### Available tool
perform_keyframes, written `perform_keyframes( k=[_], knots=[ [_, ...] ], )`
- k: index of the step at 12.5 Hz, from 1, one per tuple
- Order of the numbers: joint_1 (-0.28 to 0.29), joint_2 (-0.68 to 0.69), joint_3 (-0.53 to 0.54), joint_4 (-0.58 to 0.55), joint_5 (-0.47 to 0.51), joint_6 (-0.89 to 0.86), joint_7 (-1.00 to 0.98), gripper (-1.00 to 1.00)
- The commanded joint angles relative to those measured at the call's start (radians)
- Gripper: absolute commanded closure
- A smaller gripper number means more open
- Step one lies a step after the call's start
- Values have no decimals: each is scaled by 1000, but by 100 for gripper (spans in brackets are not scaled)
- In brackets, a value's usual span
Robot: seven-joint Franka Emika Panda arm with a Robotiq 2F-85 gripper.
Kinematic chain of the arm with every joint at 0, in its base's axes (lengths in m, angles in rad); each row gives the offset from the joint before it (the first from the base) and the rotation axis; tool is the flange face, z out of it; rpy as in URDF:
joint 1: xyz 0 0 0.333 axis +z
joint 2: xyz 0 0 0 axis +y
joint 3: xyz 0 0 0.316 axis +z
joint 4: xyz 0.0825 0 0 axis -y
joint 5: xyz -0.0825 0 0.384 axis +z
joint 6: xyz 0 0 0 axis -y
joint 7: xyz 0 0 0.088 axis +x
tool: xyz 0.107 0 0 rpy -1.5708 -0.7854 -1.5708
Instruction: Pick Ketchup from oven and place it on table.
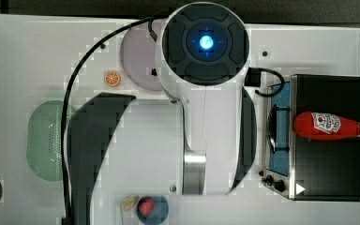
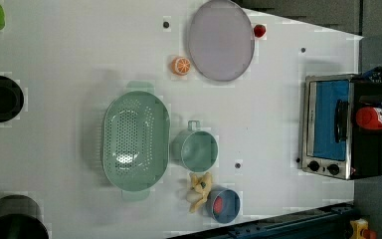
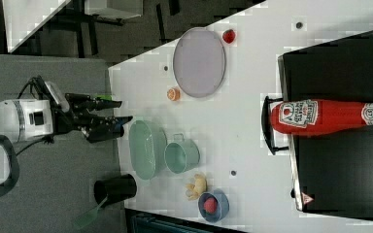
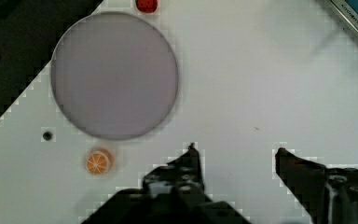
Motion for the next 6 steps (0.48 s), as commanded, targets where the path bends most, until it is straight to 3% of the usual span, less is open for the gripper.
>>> perform_keyframes(
  k=[1,3,6],
  knots=[
    [-39,-305,-38,-85,-25,-190,2,-58],
    [-39,-305,-40,-85,-26,-188,2,-100],
    [-55,-299,-88,-85,-44,-161,2,-100]
  ],
)
